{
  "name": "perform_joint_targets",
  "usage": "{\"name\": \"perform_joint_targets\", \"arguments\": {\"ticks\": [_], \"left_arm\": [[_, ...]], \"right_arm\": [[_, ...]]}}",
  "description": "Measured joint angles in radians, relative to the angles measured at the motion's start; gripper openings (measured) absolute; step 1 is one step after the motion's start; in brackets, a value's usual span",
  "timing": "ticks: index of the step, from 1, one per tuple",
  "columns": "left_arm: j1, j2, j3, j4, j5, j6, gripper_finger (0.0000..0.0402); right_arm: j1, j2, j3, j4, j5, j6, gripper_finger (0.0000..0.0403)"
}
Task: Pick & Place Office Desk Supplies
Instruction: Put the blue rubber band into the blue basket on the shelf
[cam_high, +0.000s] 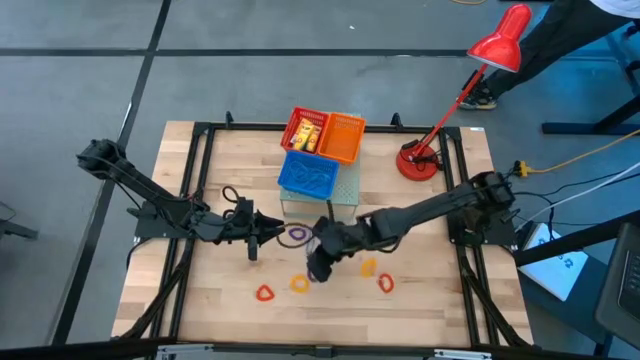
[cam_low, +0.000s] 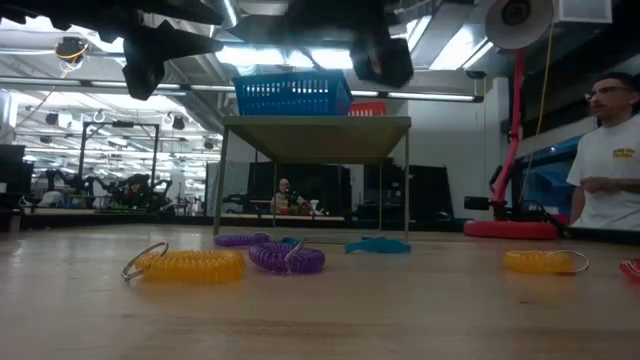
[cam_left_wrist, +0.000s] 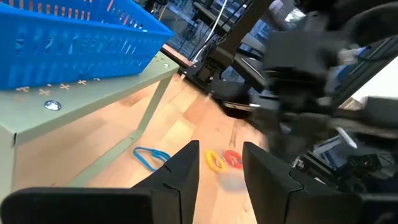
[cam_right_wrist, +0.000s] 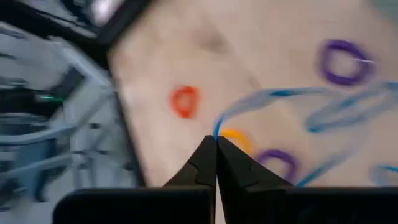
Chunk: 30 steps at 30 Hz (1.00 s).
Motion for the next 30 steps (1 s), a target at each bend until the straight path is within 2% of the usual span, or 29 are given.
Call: {"name": "perform_joint_targets", "arguments": {"ticks": [5, 12, 19, 30], "left_arm": [[0.000, 0.000, 0.000, 0.000, -0.010, -0.003, 0.0118], [0.000, 0.000, 0.000, 0.000, -0.021, -0.023, 0.0118], [0.000, 0.000, 0.000, 0.000, -0.025, -0.031, 0.0118], [0.000, 0.000, 0.000, -0.009, -0.025, -0.056, 0.0118]], "right_arm": [[-0.003, -0.020, 0.002, 0.155, 0.014, -0.003, 0.0000], [-0.070, -0.040, 0.002, 0.322, 0.070, -0.054, 0.0000], [-0.164, -0.071, 0.003, 0.338, 0.082, -0.150, 0.0000], [-0.315, -0.105, 0.003, 0.317, 0.035, -0.274, 0.0000]]}}
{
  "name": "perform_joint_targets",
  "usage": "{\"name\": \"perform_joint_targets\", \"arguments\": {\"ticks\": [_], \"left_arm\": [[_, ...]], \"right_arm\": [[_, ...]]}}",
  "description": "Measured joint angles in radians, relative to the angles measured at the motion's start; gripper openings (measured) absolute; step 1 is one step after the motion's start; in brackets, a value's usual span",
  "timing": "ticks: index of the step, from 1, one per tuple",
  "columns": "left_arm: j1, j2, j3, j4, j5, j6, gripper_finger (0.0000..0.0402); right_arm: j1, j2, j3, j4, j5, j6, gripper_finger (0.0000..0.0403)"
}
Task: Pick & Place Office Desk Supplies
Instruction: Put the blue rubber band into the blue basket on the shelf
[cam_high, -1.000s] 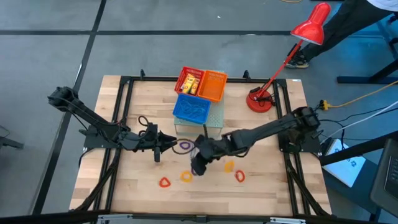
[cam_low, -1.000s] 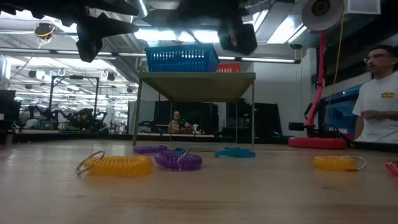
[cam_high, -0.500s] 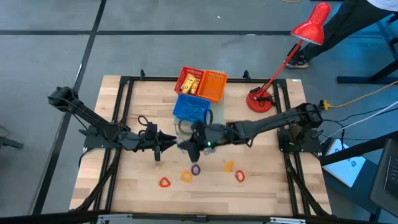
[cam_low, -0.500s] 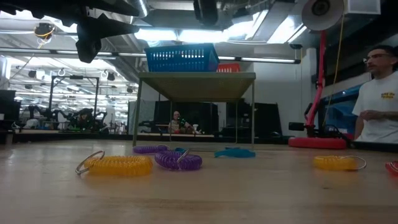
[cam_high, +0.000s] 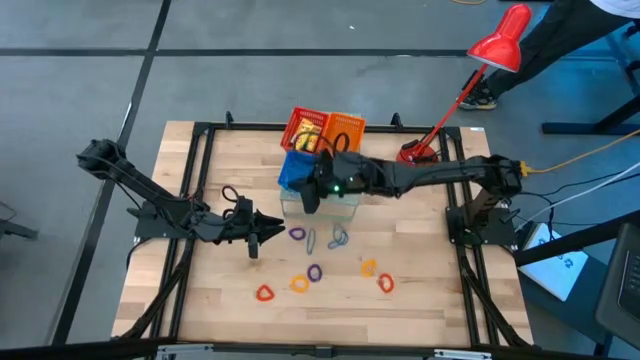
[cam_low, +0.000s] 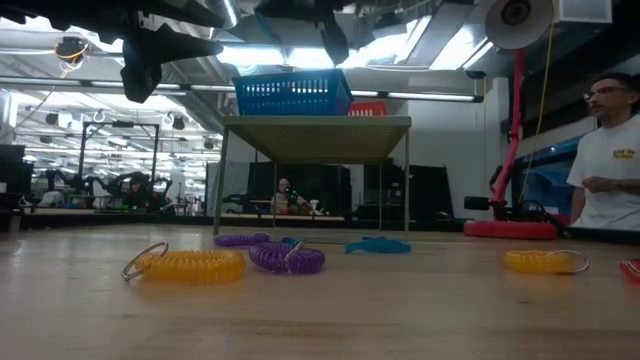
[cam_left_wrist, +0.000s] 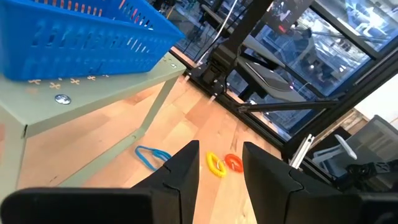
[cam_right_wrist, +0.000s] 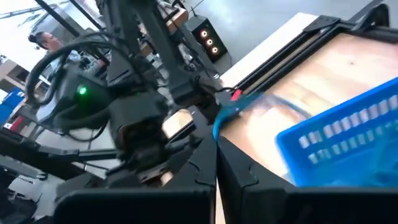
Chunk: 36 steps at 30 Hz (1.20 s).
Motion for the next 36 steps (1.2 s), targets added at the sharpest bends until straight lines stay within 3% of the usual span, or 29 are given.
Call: {"name": "perform_joint_targets", "arguments": {"ticks": [15, 28, 31, 36], "left_arm": [[0.000, 0.000, 0.000, -0.008, -0.002, 0.004, 0.0118], [0.000, 0.000, 0.000, -0.007, -0.016, 0.003, 0.0118], [0.000, 0.000, 0.000, -0.007, -0.018, -0.008, 0.0118], [0.000, 0.000, 0.000, -0.007, -0.018, -0.013, 0.0118]], "right_arm": [[-0.136, 0.001, 0.000, -0.132, -0.038, -0.100, 0.0000], [-0.141, 0.038, 0.001, -0.225, -0.036, -0.137, 0.0001], [-0.135, 0.043, 0.000, -0.227, -0.011, -0.140, 0.0017], [-0.126, 0.042, 0.000, -0.208, -0.011, -0.118, 0.0079]]}}
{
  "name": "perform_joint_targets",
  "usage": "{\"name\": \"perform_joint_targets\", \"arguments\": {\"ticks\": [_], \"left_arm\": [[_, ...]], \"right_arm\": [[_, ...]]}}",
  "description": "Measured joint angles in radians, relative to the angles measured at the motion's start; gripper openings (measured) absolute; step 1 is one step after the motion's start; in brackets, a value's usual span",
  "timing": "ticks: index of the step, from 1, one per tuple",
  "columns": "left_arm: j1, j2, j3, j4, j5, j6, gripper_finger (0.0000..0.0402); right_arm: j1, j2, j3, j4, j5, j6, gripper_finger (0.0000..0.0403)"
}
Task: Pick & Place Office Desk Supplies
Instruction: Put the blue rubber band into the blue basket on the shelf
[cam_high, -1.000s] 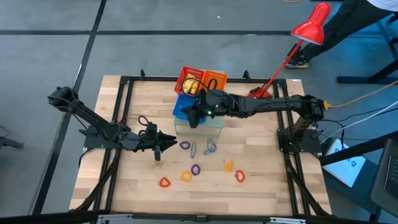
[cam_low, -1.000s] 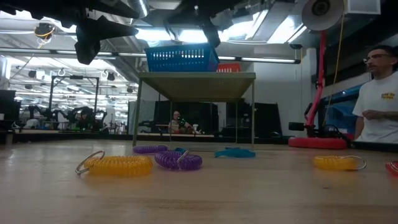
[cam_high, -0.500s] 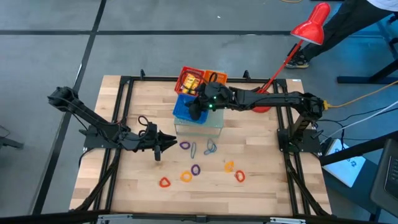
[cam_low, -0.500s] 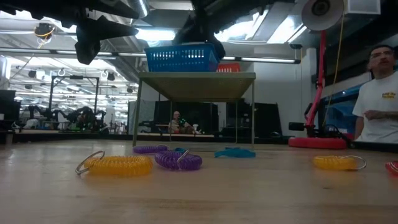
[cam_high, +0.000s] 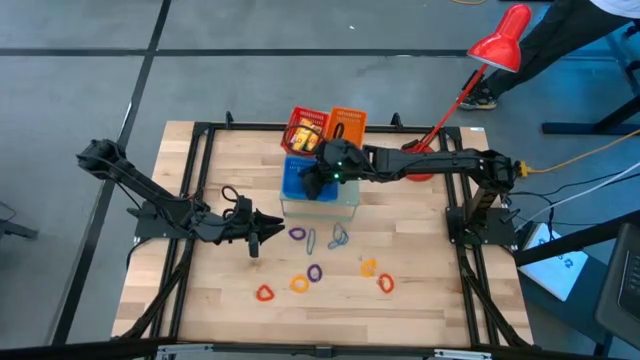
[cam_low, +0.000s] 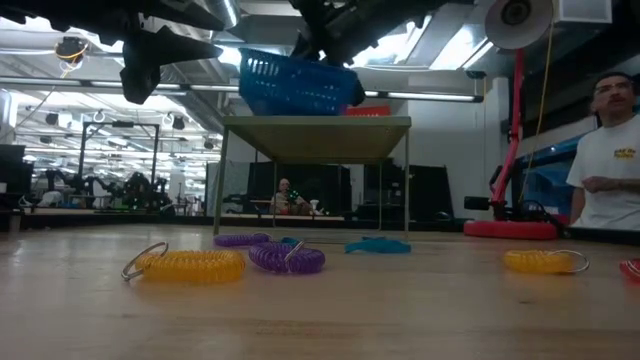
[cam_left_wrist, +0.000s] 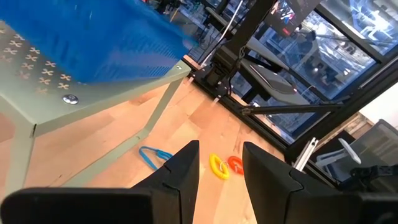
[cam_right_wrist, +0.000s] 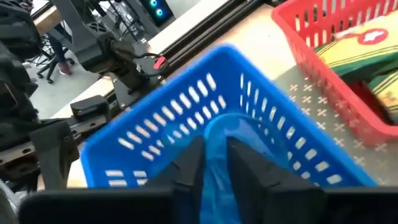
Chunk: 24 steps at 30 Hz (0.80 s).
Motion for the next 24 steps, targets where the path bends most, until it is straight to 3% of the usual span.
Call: {"name": "perform_joint_targets", "arguments": {"ticks": [6, 24], "left_arm": [[0.000, 0.000, 0.000, 0.000, 0.000, 0.005, 0.0118], [0.000, 0.000, 0.000, 0.000, 0.001, 0.013, 0.0118]], "right_arm": [[0.002, 0.000, 0.000, 0.025, 0.000, 0.009, 0.0124], [-0.006, -0.055, 0.000, 0.091, -0.017, 0.025, 0.0128]]}}
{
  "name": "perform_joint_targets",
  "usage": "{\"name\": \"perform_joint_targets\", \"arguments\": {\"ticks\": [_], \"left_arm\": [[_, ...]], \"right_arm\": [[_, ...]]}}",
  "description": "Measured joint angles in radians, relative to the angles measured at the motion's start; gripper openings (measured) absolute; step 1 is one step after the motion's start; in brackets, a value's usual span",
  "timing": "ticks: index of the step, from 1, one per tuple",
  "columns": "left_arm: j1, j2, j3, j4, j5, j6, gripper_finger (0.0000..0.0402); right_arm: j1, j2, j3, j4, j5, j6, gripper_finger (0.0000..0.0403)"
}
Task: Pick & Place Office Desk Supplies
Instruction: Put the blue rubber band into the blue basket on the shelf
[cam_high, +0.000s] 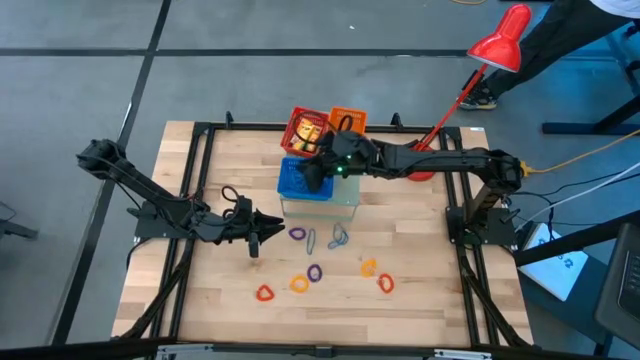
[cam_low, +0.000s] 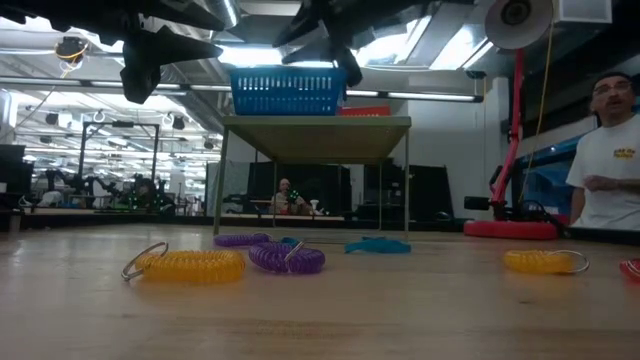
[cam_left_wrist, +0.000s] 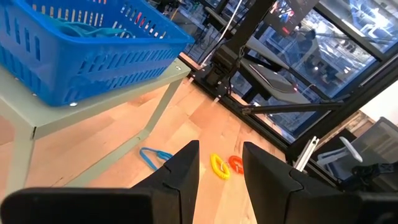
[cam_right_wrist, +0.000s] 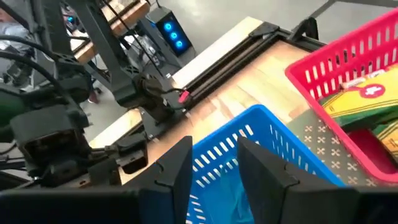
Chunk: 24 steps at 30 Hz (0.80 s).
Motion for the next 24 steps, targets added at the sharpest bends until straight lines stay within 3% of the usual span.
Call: {"name": "perform_joint_targets", "arguments": {"ticks": [10, 14, 18, 24], "left_arm": [[0.000, 0.000, 0.000, 0.013, -0.001, 0.029, 0.0118], [0.000, 0.000, 0.000, 0.144, -0.016, 0.115, 0.0118], [0.016, 0.000, 0.000, 0.288, -0.012, 0.225, 0.0118], [0.078, 0.000, 0.001, 0.512, 0.075, 0.349, 0.0118]], "right_arm": [[0.000, -0.001, 0.000, 0.188, -0.114, 0.000, 0.0128], [0.001, -0.002, 0.000, 0.308, -0.153, 0.000, 0.0128], [0.011, -0.003, 0.000, 0.312, -0.156, -0.006, 0.0128], [0.046, -0.003, 0.000, 0.359, -0.161, 0.026, 0.0128]]}}
